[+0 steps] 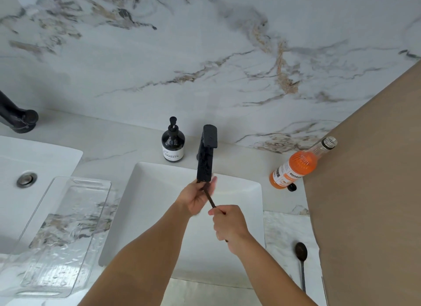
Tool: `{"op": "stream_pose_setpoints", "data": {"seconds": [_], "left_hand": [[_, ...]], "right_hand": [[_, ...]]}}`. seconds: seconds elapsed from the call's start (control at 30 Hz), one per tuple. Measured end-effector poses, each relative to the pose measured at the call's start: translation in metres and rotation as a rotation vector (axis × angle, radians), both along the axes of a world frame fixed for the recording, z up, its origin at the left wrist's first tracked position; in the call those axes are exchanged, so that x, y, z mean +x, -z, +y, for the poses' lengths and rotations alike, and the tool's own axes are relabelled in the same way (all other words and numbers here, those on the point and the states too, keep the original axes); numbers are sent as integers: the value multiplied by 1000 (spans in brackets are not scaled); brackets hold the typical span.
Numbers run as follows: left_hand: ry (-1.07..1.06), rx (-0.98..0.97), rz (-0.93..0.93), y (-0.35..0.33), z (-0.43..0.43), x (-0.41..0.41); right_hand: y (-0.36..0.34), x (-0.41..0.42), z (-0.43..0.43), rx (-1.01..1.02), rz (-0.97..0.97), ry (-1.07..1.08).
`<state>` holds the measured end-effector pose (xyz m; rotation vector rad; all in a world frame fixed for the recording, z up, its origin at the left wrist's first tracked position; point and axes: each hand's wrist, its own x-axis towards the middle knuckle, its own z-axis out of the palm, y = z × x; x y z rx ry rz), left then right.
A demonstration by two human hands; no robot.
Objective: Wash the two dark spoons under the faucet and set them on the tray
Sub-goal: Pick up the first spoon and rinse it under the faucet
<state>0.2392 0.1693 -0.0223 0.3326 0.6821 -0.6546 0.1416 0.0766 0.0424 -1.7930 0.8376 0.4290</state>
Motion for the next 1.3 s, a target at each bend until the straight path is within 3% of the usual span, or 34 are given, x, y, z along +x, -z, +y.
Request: {"op": "stream_pose_setpoints", "data": {"seconds": [0.1, 0.23, 0.33, 0.4, 0.53, 0.73, 0.8, 0.9, 1.13, 1.3], "left_hand": [[153, 70, 0, -4, 2, -1], [75, 127, -85, -6, 1, 8], [505, 394, -249, -18, 2, 0], [646, 574, -321, -21, 18, 5], [454, 732, -380, -26, 49, 24], [467, 1249, -834, -79, 43, 49], [416, 1226, -857, -104, 34, 56], [467, 1161, -711, -129, 26, 63], [549, 1066, -511, -132, 28, 64], [538, 1092, -527, -117, 27, 50]], "right_hand": [[-5, 2, -1, 140, 30, 121], [-13, -1, 4, 212, -2, 139], [-14, 2, -5, 277, 9, 214], [-14, -1, -11, 380, 13, 209], [-12, -10, -9, 551, 26, 164], [-3, -20, -5, 695, 46, 291], [-1, -24, -8, 715, 38, 302], [-1, -28, -11, 713, 34, 285], [-1, -29, -15, 675, 32, 191], [4, -32, -15, 651, 48, 157]]}}
